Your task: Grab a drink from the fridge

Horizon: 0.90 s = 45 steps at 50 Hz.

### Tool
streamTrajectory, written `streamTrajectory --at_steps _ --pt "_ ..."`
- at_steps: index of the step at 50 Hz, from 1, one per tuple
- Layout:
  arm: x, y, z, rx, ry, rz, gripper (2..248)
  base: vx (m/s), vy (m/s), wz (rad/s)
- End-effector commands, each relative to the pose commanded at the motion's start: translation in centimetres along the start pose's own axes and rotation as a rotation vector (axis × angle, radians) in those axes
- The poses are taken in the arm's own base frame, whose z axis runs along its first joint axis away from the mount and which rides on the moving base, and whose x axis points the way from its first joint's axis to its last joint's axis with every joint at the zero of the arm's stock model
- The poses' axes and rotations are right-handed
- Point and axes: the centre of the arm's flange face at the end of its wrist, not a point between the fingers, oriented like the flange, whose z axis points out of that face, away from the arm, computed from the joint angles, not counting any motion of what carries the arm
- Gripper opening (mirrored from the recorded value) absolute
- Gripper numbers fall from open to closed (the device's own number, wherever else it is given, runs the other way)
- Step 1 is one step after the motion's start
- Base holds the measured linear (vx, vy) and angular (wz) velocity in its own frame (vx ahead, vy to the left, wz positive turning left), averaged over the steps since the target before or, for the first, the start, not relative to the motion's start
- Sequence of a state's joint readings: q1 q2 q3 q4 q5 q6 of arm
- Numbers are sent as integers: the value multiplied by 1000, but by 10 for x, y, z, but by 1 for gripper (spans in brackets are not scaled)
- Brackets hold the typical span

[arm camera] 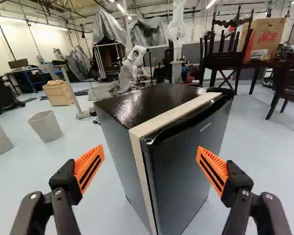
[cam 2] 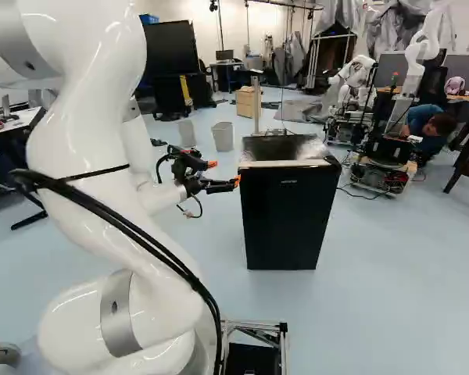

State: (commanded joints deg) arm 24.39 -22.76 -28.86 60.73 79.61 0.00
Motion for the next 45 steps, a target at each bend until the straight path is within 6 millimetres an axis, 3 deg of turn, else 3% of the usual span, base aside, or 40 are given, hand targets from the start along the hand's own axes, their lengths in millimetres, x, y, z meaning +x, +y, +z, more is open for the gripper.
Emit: streamTrajectory --at_steps 32,45 --pt "-40 -6 18 -42 -33 -59 247 0 0 0" --pt "-43 -6 24 -54 -34 -59 247 0 0 0"
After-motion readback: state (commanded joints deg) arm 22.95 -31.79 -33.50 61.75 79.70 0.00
